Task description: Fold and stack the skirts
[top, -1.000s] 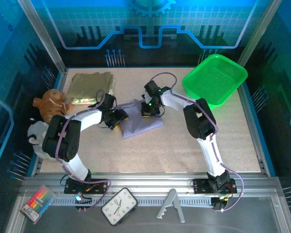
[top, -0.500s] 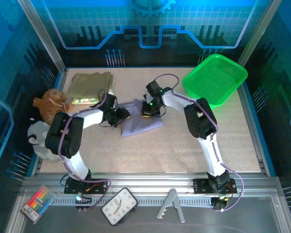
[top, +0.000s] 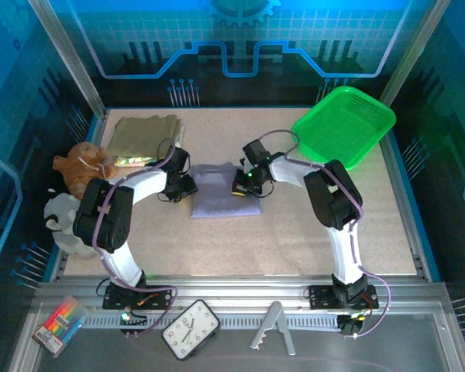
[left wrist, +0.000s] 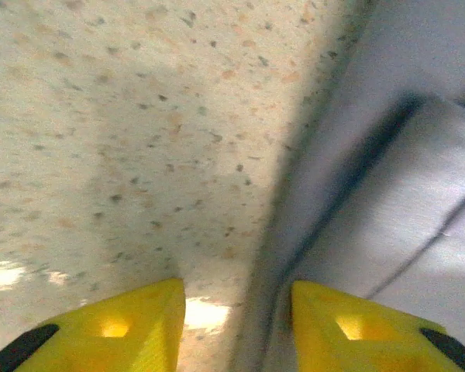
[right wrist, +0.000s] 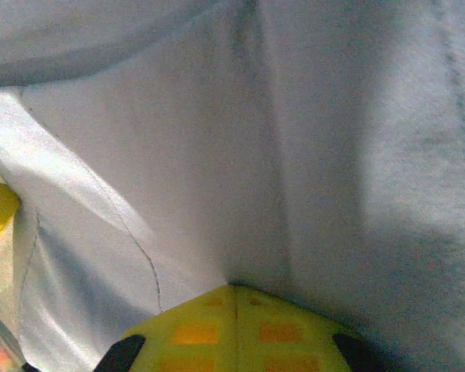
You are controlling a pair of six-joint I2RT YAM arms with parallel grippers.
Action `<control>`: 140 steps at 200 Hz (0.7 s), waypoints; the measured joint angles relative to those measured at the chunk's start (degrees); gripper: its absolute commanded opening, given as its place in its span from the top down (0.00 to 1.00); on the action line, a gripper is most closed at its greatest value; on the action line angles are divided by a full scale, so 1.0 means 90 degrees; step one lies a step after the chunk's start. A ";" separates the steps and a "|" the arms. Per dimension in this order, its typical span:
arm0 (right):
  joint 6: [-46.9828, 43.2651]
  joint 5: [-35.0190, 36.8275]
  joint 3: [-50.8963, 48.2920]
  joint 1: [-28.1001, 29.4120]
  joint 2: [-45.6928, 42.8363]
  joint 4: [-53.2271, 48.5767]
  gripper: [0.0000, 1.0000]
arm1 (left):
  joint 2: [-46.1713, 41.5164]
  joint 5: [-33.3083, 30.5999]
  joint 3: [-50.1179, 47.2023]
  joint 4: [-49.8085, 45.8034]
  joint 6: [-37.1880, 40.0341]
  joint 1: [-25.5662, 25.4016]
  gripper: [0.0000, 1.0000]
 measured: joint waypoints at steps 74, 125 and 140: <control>0.0573 0.0000 -0.0364 0.0000 -0.0206 0.0291 0.95 | -0.1265 0.0614 -0.0005 0.0141 -0.0333 -0.0299 0.73; 0.0651 0.0002 -0.0364 0.0000 -0.0206 0.0294 0.95 | -0.0610 0.1231 -0.0321 0.0809 -0.1105 -0.0520 0.91; 0.0690 0.0002 -0.0367 0.0000 -0.0206 0.0304 0.94 | -0.0478 0.1086 -0.0495 0.0809 -0.1163 -0.0515 0.91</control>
